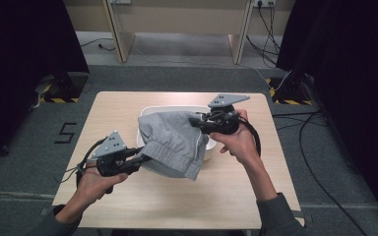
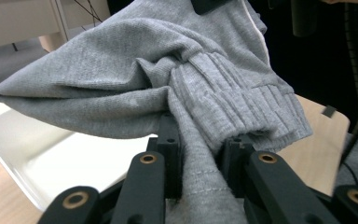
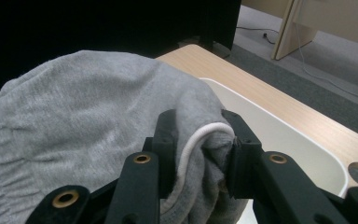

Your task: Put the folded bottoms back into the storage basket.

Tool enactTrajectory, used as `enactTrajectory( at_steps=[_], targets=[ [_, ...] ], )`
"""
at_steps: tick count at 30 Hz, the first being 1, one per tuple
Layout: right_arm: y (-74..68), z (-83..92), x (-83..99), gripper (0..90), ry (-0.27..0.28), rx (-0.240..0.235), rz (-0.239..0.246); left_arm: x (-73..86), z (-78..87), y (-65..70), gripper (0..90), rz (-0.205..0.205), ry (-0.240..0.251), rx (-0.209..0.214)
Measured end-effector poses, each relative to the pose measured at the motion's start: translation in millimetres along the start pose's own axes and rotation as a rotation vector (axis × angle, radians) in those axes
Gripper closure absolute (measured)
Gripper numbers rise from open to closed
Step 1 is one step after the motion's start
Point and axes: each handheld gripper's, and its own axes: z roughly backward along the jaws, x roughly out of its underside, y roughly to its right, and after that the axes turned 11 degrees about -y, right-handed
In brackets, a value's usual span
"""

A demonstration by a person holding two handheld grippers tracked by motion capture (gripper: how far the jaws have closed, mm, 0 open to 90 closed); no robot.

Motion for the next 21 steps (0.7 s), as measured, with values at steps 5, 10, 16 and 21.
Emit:
enactTrajectory(
  at_steps=[5, 10, 16, 21],
  targets=[
    [15.1, -6.8, -14.0, 70.3, -0.037, -0.001, 0.004, -11.1, -11.0, -9.9, 73.7, 0.014, -0.009, -0.012],
    [30.9, -17.1, -26.7, 70.3, -0.057, 0.005, -0.001, -22.5, -23.2, -20.5, 73.7, 0.033, -0.015, -0.027],
    [48.7, -29.4, -42.8, 70.3, -0.095, 0.025, -0.011, -31.6, -38.9, -34.0, 73.6, 0.063, -0.03, -0.03],
    [63.5, -47.4, -49.0, 70.3, -0.134, 0.042, -0.029, -31.0, -55.7, -47.1, 73.6, 0.1, -0.052, -0.038]
  ],
)
